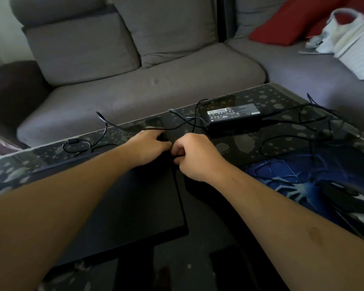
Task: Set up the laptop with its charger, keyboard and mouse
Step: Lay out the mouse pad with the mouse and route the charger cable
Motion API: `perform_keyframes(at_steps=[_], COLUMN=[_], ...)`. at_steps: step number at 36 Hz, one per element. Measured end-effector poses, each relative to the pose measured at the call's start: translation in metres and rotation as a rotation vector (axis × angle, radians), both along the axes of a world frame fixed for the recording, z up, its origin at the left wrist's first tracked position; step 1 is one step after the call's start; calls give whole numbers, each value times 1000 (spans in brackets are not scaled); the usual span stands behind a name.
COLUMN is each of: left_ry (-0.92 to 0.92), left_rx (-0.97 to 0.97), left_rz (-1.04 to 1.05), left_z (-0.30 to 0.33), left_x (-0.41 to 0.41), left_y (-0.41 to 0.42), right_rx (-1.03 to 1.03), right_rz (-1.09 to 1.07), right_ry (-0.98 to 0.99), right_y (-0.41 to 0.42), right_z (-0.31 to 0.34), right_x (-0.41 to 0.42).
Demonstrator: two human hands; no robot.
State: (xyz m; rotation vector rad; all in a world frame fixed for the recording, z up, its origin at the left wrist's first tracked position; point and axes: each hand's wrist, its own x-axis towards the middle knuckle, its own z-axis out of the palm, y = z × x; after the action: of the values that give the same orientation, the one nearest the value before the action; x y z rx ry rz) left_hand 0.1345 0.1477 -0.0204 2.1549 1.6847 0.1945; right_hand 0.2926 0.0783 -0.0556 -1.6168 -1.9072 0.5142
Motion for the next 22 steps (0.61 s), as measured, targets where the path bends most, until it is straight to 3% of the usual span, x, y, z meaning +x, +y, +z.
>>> perform_keyframes(at_steps=[9, 13, 22], left_ry=[-45, -115, -51], left_rx=[-52, -47, -65], left_rz=[-24, 0, 70], left_z=[29, 47, 80], left_x=[-51, -90, -198], left_y=[-54, -95, -186], right_rx=[-82, -128, -83], right_rz=[-129, -33, 211], right_ry=[-69, -151, -167], right_y=[-14, -36, -135], right_z=[38, 67, 83], right_x=[-28, -61, -157])
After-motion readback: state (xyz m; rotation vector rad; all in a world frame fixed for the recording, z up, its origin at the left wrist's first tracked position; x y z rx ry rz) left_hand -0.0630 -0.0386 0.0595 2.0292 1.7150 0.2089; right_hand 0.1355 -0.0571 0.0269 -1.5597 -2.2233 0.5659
